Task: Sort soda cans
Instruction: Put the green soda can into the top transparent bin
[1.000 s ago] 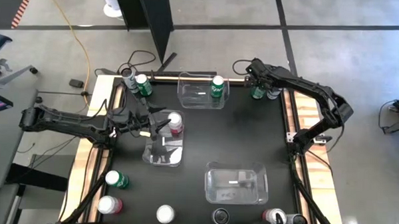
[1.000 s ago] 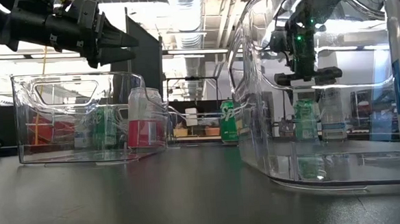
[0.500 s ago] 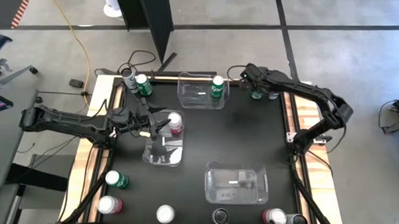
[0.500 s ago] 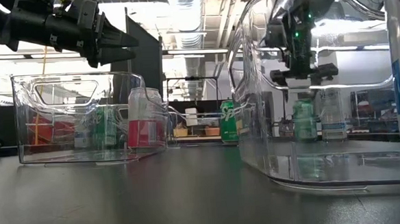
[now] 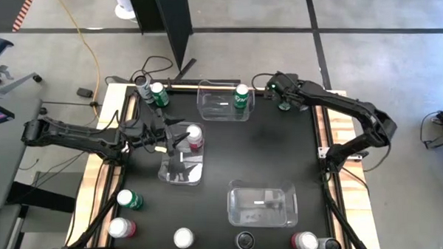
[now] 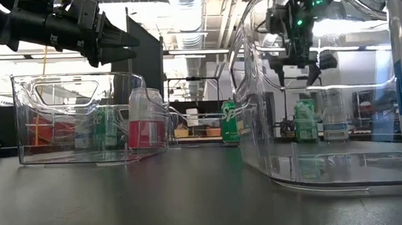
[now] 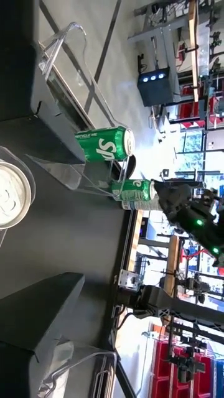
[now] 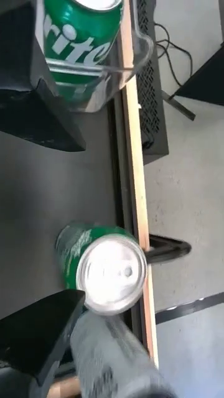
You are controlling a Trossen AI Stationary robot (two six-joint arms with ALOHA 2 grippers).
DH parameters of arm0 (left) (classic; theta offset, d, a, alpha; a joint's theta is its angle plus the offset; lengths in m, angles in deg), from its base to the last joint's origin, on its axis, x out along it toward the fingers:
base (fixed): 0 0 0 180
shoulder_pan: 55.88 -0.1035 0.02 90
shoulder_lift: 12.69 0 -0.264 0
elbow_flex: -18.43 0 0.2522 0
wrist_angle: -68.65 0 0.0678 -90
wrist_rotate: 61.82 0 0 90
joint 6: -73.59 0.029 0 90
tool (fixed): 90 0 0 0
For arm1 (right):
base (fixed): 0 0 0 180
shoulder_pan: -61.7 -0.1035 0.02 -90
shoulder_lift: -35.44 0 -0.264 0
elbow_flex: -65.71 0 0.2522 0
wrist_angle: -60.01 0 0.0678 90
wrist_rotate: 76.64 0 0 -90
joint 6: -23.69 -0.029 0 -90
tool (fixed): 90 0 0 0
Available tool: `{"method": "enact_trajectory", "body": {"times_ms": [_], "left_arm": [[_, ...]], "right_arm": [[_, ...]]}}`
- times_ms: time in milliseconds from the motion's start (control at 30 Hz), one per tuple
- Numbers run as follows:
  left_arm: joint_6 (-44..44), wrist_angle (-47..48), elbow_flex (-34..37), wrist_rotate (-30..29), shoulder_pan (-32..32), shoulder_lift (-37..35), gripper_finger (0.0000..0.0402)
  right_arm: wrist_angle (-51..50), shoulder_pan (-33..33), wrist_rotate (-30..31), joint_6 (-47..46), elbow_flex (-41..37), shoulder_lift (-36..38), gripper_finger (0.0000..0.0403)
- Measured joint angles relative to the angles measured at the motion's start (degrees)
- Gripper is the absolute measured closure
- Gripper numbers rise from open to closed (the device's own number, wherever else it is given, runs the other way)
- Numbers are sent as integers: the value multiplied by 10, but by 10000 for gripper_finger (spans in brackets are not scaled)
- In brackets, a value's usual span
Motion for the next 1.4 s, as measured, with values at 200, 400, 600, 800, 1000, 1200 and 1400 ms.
{"method": "enact_trajectory", "body": {"times_ms": [200,400,600,800,1000,1200,1400], "left_arm": [[-1,1,0,1,0,0,107],[2,2,0,14,0,0,107],[7,2,0,14,0,0,107],[7,5,0,14,0,0,107],[1,7,0,15,0,0,107],[-2,10,0,16,2,0,107],[1,10,0,16,2,0,107]], "right_arm": [[-33,-3,33,-44,0,-32,3],[-42,-11,59,-73,0,-36,3],[-49,-3,80,-98,0,-38,3],[-48,4,91,-119,0,-38,3],[-42,2,96,-129,0,-71,3],[-21,7,104,-129,0,-102,3],[-32,16,112,-139,0,-104,3]]}}
